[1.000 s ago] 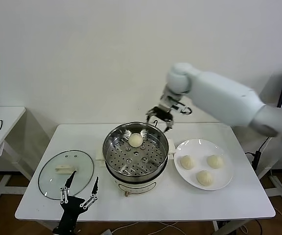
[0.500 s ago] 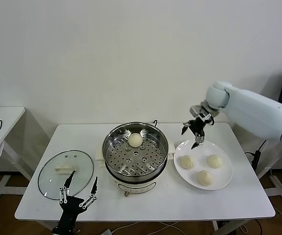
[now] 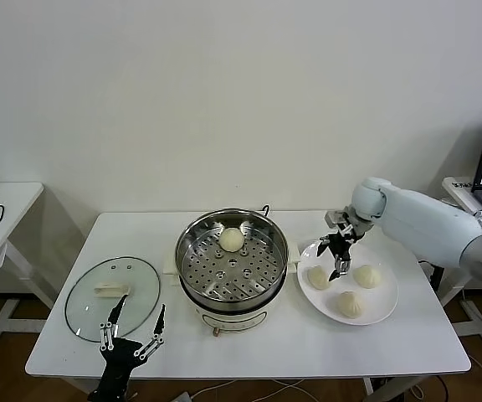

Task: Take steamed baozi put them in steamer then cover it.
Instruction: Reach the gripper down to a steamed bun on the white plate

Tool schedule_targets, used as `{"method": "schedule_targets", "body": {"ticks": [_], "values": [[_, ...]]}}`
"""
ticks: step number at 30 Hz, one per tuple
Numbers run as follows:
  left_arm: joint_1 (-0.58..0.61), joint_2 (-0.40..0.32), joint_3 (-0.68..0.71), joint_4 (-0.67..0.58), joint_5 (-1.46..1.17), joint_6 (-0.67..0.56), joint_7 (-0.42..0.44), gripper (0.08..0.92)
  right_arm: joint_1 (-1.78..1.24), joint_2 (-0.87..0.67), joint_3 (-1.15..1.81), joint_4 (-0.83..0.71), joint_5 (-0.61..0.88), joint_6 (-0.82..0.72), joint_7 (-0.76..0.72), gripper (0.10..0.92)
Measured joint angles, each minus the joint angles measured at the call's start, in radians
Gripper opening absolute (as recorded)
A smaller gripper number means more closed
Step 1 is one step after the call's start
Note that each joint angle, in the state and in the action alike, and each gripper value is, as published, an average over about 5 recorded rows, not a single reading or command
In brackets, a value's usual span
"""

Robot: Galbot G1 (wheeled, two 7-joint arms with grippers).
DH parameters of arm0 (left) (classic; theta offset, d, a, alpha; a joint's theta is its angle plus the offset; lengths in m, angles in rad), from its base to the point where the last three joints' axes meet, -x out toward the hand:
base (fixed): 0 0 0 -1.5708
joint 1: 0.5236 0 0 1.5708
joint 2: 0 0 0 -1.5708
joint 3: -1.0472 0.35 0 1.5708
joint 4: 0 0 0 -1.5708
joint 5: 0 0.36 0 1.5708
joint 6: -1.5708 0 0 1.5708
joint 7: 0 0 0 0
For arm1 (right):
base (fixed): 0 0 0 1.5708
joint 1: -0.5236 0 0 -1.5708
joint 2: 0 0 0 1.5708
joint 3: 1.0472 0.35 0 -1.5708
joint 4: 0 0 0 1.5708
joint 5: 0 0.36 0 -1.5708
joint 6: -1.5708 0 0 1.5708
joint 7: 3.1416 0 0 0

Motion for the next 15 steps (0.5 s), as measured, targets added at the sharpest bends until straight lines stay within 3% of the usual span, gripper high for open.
{"method": "schedule_targets", "body": {"ticks": [8,15], "values": [[0.000,-0.001,0.003,0.011,0.000,-0.006,0.000,0.823,-0.035,0.017,0.005,-0.022,-0.009,-0.008,0.018,0.815],[-0.001,-0.002,0.002,0.011,0.000,-0.006,-0.001,0.823,-0.045,0.020,0.009,-0.028,-0.015,-0.009,0.033,0.727]]}}
